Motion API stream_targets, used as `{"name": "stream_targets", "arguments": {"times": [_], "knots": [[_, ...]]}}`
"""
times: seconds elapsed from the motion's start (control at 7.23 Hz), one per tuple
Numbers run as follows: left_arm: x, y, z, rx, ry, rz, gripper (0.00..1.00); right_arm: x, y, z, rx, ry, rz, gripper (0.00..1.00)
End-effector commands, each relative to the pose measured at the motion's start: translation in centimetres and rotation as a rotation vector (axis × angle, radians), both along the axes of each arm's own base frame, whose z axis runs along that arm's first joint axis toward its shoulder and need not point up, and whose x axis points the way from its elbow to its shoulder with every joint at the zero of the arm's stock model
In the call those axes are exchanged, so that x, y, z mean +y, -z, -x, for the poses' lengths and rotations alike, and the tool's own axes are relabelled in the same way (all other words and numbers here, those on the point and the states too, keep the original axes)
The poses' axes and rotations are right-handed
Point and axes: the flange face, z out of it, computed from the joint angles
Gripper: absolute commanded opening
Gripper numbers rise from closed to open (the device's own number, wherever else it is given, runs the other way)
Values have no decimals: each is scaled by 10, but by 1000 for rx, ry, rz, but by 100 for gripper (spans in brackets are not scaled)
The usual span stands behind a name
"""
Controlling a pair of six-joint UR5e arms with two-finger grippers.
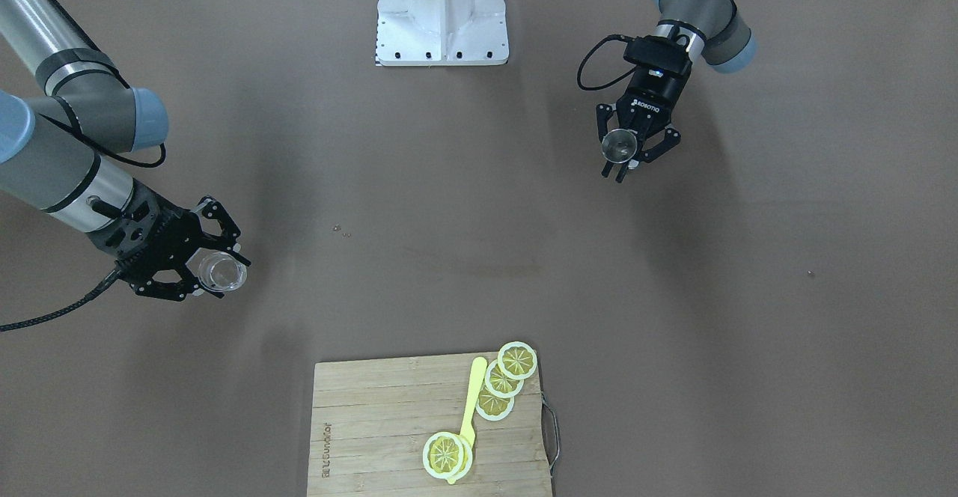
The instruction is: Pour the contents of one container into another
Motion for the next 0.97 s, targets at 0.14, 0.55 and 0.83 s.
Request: {"name": "stream_targets", "arguments": {"times": [0.14, 0.55, 0.83], "knots": [[-49, 60, -41, -67, -124, -88, 0, 5, 14, -1, -9, 42, 31, 0], [-100, 106, -95, -113, -305, -126, 0, 24, 43, 29, 7, 117, -84, 0], [-123, 124, -112, -144, -378, -174, 0, 27, 74, 56, 13, 160, -180, 0]]}}
